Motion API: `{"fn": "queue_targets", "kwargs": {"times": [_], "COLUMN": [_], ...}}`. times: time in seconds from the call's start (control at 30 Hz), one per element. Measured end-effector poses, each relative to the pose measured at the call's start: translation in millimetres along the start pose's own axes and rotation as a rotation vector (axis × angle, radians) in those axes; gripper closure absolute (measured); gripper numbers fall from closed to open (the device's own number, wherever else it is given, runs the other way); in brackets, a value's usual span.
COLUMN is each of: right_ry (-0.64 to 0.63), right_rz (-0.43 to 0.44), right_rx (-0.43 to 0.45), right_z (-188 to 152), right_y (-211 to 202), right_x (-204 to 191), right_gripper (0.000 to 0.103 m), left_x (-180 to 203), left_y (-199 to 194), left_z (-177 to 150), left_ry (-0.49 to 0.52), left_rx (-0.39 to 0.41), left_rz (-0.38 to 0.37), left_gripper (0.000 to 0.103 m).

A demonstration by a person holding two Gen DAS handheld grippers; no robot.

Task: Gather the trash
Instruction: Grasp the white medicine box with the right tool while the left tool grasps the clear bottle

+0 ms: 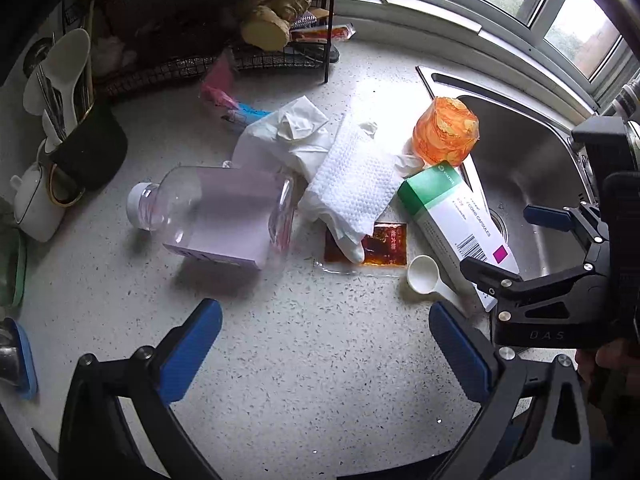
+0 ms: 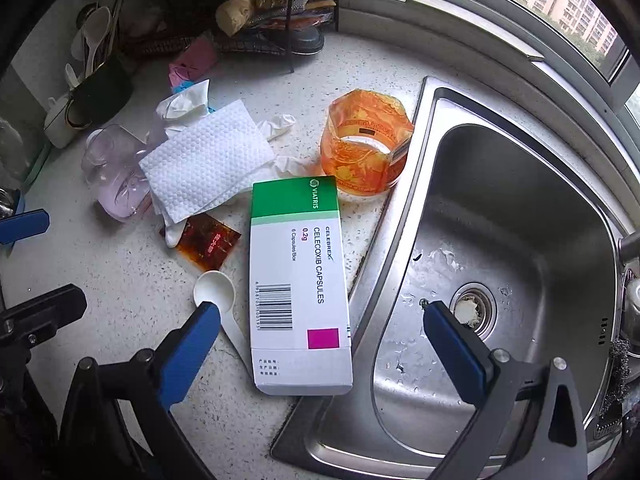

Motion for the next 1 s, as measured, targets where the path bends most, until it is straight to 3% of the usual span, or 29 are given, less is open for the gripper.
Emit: {"fn": "queue_targets", "kwargs": {"times": [0.37, 0.63, 0.77, 1.0], "right_ry": [-0.051, -0.086, -0.049, -0.006], "right_rz": [-0.032, -0.056, -0.025, -0.007], "right_rx": [-0.065, -0.029, -0.024, -0.007], "right_z": [-9, -8, -7, 0], "right_y": [22, 20, 11, -11], "right_x": [-2, -4, -6, -11], "right_gripper": [0.019, 0.045, 0.046, 0.046], "left_x": [-4, -11, -13, -28], "left_y": [8, 4, -1, -15], "left_z": [3, 5, 14, 35], "left_ry": [0.017, 0.065, 0.170, 0.505], "left_rx": [-0.011, -0.009, -0.005, -0.013], "left_rz": [-0.021, -0.047, -0.032, -0.020], "left_gripper": [0.000, 0.000, 0.000, 0.000]}}
Point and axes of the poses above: each gripper's, at about its wrist camera, not at the fingertips, and y roughly the way its jaws point, x to its right, z to its top, the point moved 9 cm from there along y, roughly the way its jaws point, and after that the axes turned 1 degree about x, right-handed, at the moved point
